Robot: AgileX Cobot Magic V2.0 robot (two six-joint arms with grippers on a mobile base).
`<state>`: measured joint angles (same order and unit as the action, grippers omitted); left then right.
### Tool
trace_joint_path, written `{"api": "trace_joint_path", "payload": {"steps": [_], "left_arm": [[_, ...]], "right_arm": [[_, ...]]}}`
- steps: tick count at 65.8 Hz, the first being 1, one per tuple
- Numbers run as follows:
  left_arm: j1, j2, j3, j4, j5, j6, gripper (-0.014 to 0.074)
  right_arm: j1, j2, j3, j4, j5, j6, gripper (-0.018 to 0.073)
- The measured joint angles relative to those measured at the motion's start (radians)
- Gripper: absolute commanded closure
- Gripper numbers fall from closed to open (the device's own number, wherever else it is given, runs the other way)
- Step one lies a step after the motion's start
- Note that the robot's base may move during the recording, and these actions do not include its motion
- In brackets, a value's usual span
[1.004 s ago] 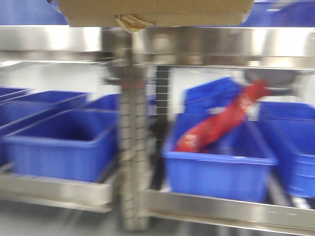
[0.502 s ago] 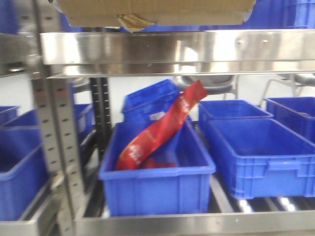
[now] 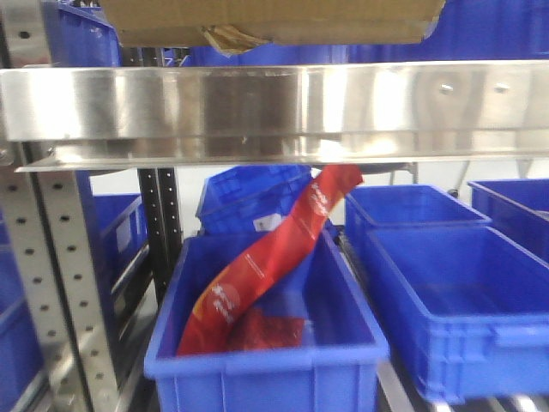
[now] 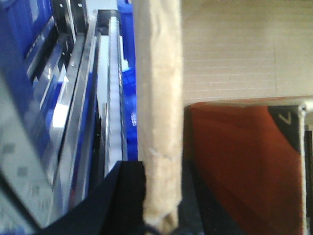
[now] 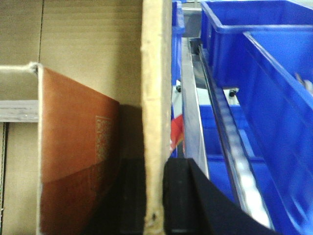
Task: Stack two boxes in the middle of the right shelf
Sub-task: 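Approach the rack and hold the boxes above the middle shelf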
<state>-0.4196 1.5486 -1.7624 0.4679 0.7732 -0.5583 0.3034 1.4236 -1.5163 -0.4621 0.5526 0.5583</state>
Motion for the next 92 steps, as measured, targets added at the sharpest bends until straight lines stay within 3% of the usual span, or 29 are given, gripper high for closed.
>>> {"api": "trace_joint_path", "payload": {"steps": [92], "left_arm": [[0.0,0.0,0.0,0.0,0.0,0.0,0.0707]], "right_arm": [[0.0,0.0,0.0,0.0,0.0,0.0,0.0722]]}}
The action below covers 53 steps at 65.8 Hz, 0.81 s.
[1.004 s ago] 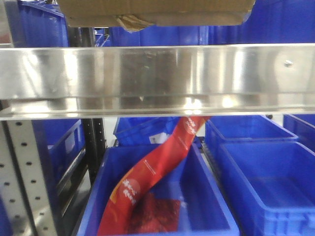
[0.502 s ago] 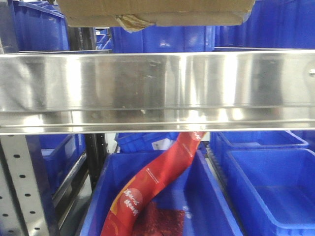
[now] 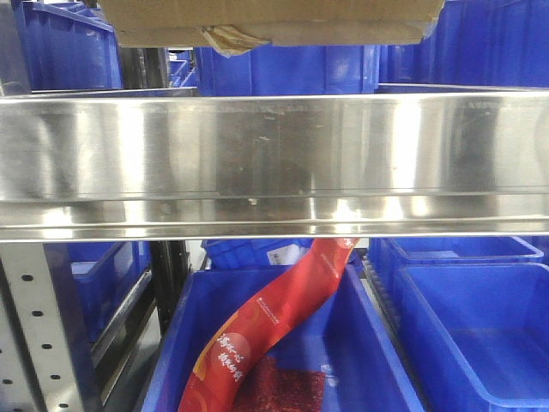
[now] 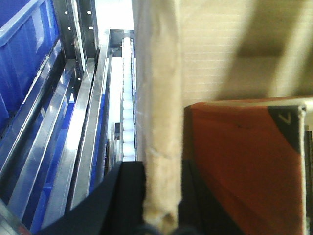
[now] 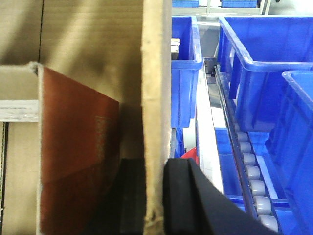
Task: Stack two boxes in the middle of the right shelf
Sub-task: 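Approach the rack and hold the boxes above the middle shelf, then lower the boxes onto the middle shelf and open both grippers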
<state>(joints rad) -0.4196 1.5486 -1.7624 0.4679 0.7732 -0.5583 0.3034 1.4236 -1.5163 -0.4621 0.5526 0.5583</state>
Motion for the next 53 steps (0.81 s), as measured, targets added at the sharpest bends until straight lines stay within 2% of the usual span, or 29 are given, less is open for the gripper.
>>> {"api": "trace_joint_path", "payload": {"steps": [18,32,40,53], "left_arm": [[0.0,0.0,0.0,-0.005,0.028,0.006,0.0707],[-0.015,-0.004,0.0,-0.08,0.178,0.08,0.0707],[-0.037,-0.008,0.0,-0.091,0.247,0.097,0.0707],[-0.041,-0.011,0.0,-0.093,0.267,0.103,0.0706]], "right_arm": [[0.0,0.0,0.0,0.015,0.012,0.0,0.0722],[0.006,-0.006,0.0,0.156,0.203,-0.002,0.0722],[0.019,-0.011,0.0,0.171,0.275,-0.002,0.0722],[0.028,-0.017,0.0,0.174,0.308,-0.002,0.0722]]}}
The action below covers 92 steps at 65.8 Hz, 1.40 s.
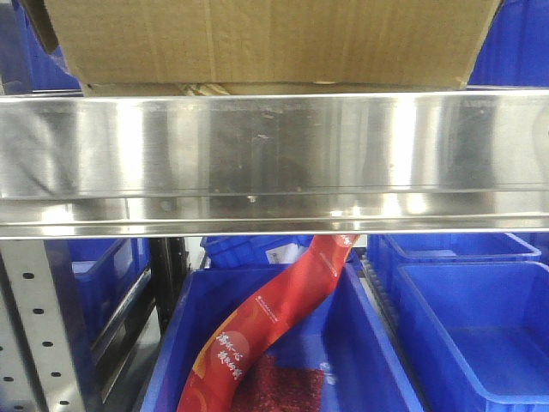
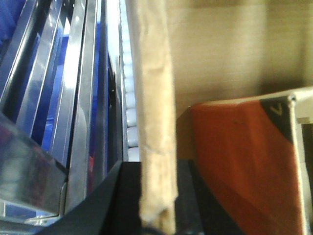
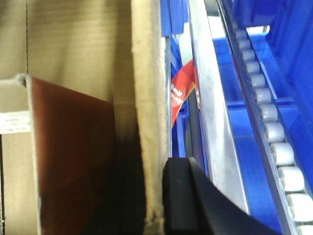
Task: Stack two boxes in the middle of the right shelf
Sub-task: 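Lower the boxes onto the middle shelf and open both grippers, then withdraw both grippers upward away from the placed boxes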
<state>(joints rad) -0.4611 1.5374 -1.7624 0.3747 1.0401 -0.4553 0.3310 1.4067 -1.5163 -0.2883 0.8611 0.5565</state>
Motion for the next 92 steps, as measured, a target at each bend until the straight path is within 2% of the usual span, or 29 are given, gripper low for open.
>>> {"api": "trace_joint_path", "payload": {"steps": [7,11,16,26,31,35,43,51,54,58,65,70,77,81,86,92], "left_arm": [[0.0,0.0,0.0,-0.003,0.012,0.0,0.0706],[0.0,0.0,0.0,-0.011,0.015,0.0,0.0681],[0.0,0.0,0.0,-0.019,0.018,0.0,0.0592],[-0.002,0.0,0.0,-0.042,0.003,0.005,0.0332],[-0.005,-0.001,-0.004,-0.042,-0.019,0.007,0.023],[-0.005,-0.001,-0.004,-0.046,-0.044,0.009,0.0202],[-0.005,-0.001,-0.01,-0.048,-0.066,0.009,0.0206],[-0.006,-0.001,-0.034,-0.052,-0.07,0.009,0.0211],[-0.006,-0.001,-0.041,-0.052,-0.074,0.009,0.023],[-0.006,-0.002,-0.045,-0.053,-0.075,0.009,0.0311],[-0.006,-0.002,-0.048,-0.053,-0.075,0.009,0.0532],[-0.006,-0.002,-0.048,-0.054,-0.075,0.009,0.0712],[-0.006,-0.002,-0.048,-0.054,-0.075,0.011,0.0706],[-0.006,-0.005,-0.048,-0.066,-0.067,0.015,0.0706],[-0.006,-0.023,-0.045,-0.136,-0.063,0.1,0.0706],[-0.006,-0.073,-0.007,-0.235,-0.092,0.237,0.0706]], "right_arm": [[0.0,0.0,0.0,0.005,0.011,0.0,0.0712],[0.0,0.0,0.0,0.006,0.019,0.0,0.0667],[0.0,0.0,0.0,0.006,0.02,0.0,0.0545],[0.0,-0.002,-0.003,0.006,0.016,0.002,0.019],[0.0,-0.004,-0.005,0.006,0.014,0.002,0.0118],[0.0,-0.004,-0.005,0.006,0.015,0.002,0.0127],[0.0,-0.004,-0.022,0.004,0.008,0.005,0.0162],[0.0,-0.014,-0.058,0.004,0.035,0.001,0.0256],[0.0,-0.018,-0.066,0.004,0.038,-0.003,0.0328],[0.0,-0.023,-0.071,0.004,0.045,-0.008,0.0455],[0.0,-0.023,-0.071,0.004,0.06,-0.008,0.0732],[0.0,-0.023,-0.071,0.004,0.066,-0.01,0.0721],[0.0,-0.023,-0.071,0.004,0.069,-0.043,0.0721],[0.0,-0.028,-0.071,0.029,0.075,-0.129,0.0721],[0.0,-0.058,-0.051,0.094,0.069,-0.26,0.0721],[0.0,-0.122,0.02,0.132,-0.012,-0.325,0.0721]]}}
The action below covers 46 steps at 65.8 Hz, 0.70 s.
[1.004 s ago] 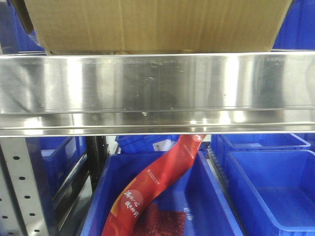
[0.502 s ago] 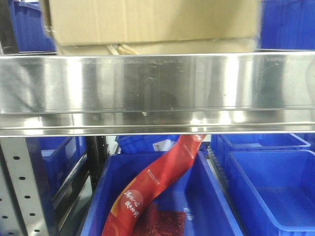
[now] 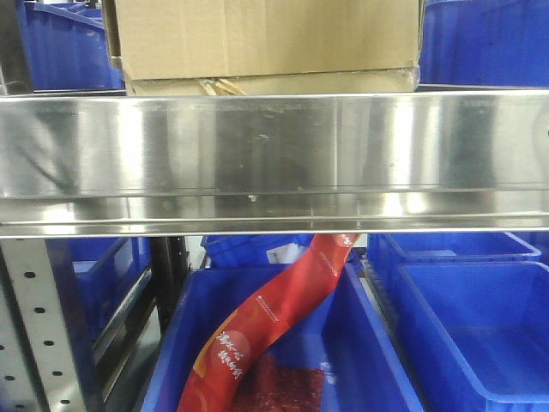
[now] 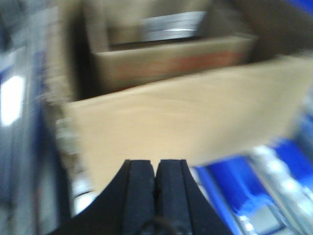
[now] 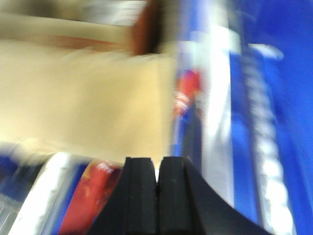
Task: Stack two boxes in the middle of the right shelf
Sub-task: 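Withdraw both grippers upward away from the placed boxes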
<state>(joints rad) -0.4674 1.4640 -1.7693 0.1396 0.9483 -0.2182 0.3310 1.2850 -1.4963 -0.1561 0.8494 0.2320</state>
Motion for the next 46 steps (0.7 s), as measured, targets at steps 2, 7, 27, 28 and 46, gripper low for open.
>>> {"api": "trace_joint_path", "payload": {"steps": [2,7,27,28,46], "left_arm": [[0.0,-0.019,0.026,-0.021,-0.021,0.029,0.0706],[-0.002,-0.084,0.109,-0.041,-0.086,0.063,0.0706],[-0.002,-0.371,0.684,-0.073,-0.541,0.08,0.0706],[-0.002,-0.378,0.706,-0.075,-0.557,0.08,0.0706],[-0.002,-0.63,1.072,-0.086,-0.732,0.082,0.0707]], "right_arm": [[0.0,-0.029,0.036,0.002,-0.043,-0.009,0.0721],[-0.002,-0.096,0.143,0.002,-0.147,-0.024,0.0721],[-0.002,-0.317,0.638,0.005,-0.56,-0.03,0.0721],[-0.002,-0.327,0.656,0.005,-0.567,-0.03,0.0721],[-0.002,-0.535,0.934,0.005,-0.615,-0.03,0.0721]]}}
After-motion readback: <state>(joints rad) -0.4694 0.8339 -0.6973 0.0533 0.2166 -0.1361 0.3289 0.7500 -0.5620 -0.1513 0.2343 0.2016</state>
